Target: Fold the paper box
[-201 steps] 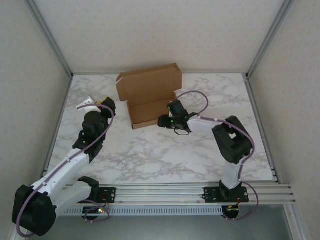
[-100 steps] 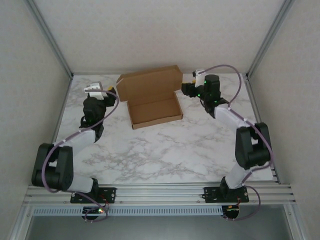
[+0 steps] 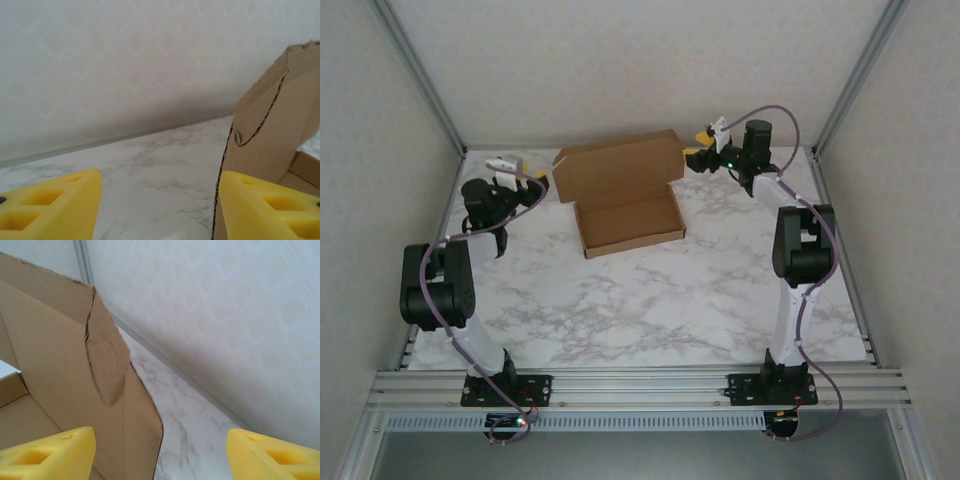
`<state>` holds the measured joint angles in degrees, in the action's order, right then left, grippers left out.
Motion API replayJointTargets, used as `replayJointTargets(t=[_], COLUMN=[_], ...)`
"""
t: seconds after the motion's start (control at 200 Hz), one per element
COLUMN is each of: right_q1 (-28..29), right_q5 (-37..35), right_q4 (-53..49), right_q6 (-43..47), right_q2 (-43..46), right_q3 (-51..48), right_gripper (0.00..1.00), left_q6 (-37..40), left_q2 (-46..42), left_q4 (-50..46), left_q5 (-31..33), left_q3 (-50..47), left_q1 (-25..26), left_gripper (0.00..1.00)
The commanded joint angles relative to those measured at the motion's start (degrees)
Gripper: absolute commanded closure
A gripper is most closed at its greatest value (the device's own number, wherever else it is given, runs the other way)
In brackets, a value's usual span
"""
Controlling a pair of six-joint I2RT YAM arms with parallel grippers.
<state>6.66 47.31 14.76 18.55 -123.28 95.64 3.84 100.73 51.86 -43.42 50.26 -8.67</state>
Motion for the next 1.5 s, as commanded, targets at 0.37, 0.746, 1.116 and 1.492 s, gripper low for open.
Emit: replayJointTargets(t=[0.37,0.746,1.116,1.492], right_q1=[0.1,2.12,2.96,6.2], right_q5=[12.47,10.75,6.87,-9.22], right_q4=[-13.49,-26.03,-26.45,-3.47], right_q6=[6.03,14.61,15.11,1.68], right_q2=[-13.13,-15.68,-9.58,4.54], right_q3=[19.86,25.5,19.8,-6.54], right_gripper=[0.37,0.61,1.0,1.0], left_q6=[7.1,13.64,17.26,11.03], left_q2=[9.56,10.7,8.86,2.22], left_q4=[-10.73,-22.16,-28.36,-19.52], left_q5=[-17.59,-20.31,-15.64,-7.8], left_q3=[13.51,18.27,19.01,10.16], left_q1=[0.14,0.73,1.96,4.88], left_gripper=[0.51,0.8,0.9,1.0])
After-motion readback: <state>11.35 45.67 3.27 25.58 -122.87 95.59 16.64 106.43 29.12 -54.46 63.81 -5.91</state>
